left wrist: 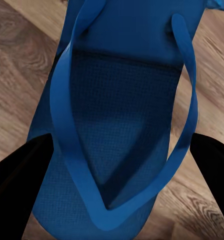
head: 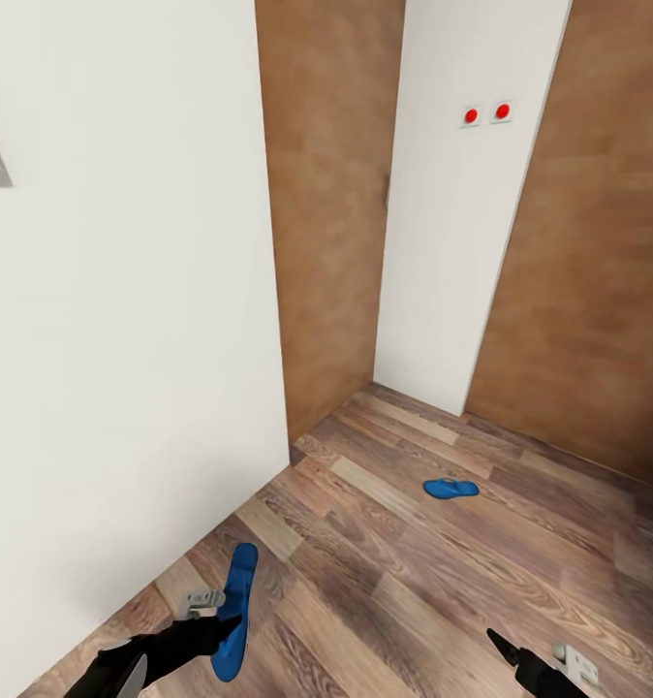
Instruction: In the bedroom, move the book from the bed onto either nightstand, and place the two sandals side by side next to the bed.
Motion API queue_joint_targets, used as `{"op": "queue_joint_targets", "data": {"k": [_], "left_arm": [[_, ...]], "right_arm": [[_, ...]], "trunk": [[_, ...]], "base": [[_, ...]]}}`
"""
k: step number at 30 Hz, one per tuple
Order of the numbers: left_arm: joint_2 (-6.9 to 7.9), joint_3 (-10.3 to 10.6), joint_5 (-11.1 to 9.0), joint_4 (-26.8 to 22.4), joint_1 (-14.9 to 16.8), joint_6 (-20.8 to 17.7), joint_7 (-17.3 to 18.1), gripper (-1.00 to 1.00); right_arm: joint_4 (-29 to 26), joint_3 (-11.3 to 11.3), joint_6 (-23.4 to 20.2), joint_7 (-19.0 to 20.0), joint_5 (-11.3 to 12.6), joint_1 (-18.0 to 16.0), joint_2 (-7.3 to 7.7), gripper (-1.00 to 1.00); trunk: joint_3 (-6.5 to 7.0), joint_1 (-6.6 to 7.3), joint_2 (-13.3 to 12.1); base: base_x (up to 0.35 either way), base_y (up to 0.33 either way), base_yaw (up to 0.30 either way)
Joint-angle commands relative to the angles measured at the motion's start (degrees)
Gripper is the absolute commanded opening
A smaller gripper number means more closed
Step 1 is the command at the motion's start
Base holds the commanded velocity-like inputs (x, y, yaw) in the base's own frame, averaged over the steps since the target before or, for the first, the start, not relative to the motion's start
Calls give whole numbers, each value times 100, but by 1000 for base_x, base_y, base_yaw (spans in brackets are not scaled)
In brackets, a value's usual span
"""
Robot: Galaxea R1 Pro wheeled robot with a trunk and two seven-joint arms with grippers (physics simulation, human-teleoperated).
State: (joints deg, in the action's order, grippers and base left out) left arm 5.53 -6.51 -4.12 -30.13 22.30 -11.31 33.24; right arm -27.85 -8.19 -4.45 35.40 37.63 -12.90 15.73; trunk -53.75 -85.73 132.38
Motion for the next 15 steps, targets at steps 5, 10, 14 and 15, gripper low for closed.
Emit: {"op": "queue_joint_targets", "data": {"k": [5,10,14,15], "left_arm": [[-7,-17,-45,-1,2,-51,25,-100],[-8,-17,-45,-1,2,-49,25,-100],[-8,-17,-45,-1,2,-48,25,-100],[-9,-17,-45,-1,2,-50,25,-100]], "right_arm": [[-1,-15,-47,28,52,-2,0,100],[-1,-15,-47,28,52,-2,0,100],[-1,-15,-47,28,52,-2,0,100],[-1,-15,-47,28,52,-2,0,100]], "trunk": [[-5,-1,2],[-5,-1,2],[-5,-1,2],[-5,-1,2]], "base": [[145,190,0],[63,22,0],[264,3,0],[310,1,0]]}}
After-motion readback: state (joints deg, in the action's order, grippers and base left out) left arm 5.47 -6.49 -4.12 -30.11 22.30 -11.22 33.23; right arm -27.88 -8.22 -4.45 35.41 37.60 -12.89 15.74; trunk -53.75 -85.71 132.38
